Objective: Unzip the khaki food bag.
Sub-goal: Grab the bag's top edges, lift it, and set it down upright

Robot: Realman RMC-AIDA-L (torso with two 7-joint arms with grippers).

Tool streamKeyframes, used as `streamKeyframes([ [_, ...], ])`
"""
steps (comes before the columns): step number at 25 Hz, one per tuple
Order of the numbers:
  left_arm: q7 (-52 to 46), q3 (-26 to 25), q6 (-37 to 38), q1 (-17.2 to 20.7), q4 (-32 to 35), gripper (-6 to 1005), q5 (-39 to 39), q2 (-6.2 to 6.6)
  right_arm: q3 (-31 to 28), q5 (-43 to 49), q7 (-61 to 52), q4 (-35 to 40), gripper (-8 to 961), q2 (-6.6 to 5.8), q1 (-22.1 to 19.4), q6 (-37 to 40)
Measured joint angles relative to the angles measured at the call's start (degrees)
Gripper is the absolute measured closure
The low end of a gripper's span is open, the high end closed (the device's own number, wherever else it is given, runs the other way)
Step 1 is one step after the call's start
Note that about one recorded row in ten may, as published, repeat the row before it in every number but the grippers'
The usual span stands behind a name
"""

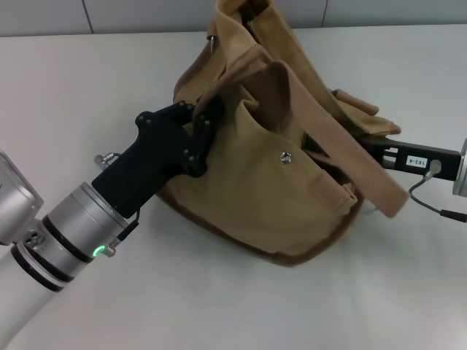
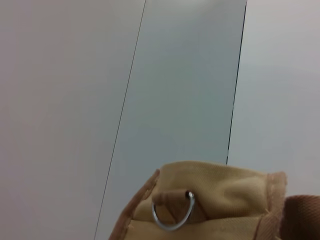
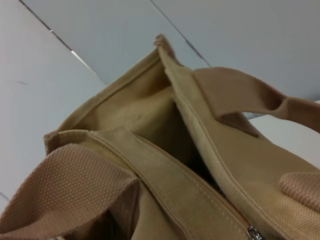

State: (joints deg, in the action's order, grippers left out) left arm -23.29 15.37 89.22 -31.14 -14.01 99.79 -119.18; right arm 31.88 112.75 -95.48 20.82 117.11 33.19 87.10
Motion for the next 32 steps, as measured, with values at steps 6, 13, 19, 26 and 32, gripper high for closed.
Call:
streamKeyframes([
  [6, 0.0, 0.0, 0.1, 0.1, 0.1, 948, 0.0, 0.00, 0.8, 0.6, -0.1, 0.0, 588, 0.51, 0.8, 1.4],
  [13, 0.0, 0.0, -0.1, -0.1, 0.4, 948, 0.0, 0.00, 0.4, -0.2, -0.7, -0.1, 590, 0.06, 0.6, 4.6],
  [19, 0.0, -0.1, 0.1, -0.4, 0.5, 948, 0.0, 0.00, 0.2, -0.5, -1.4, -0.1, 590, -0.05, 0.3, 6.5],
  [26, 2.1, 0.2, 3.3, -0.4, 2.5, 948, 1.5, 0.00, -0.1, -0.8, -2.1, -0.2, 589, -0.09, -0.4, 4.8],
  [32, 4.2, 0.0, 7.0, -0.3, 5.2, 948, 2.4, 0.01, 0.2, -0.7, -2.2, -0.2, 589, 0.22, -1.4, 0.8],
])
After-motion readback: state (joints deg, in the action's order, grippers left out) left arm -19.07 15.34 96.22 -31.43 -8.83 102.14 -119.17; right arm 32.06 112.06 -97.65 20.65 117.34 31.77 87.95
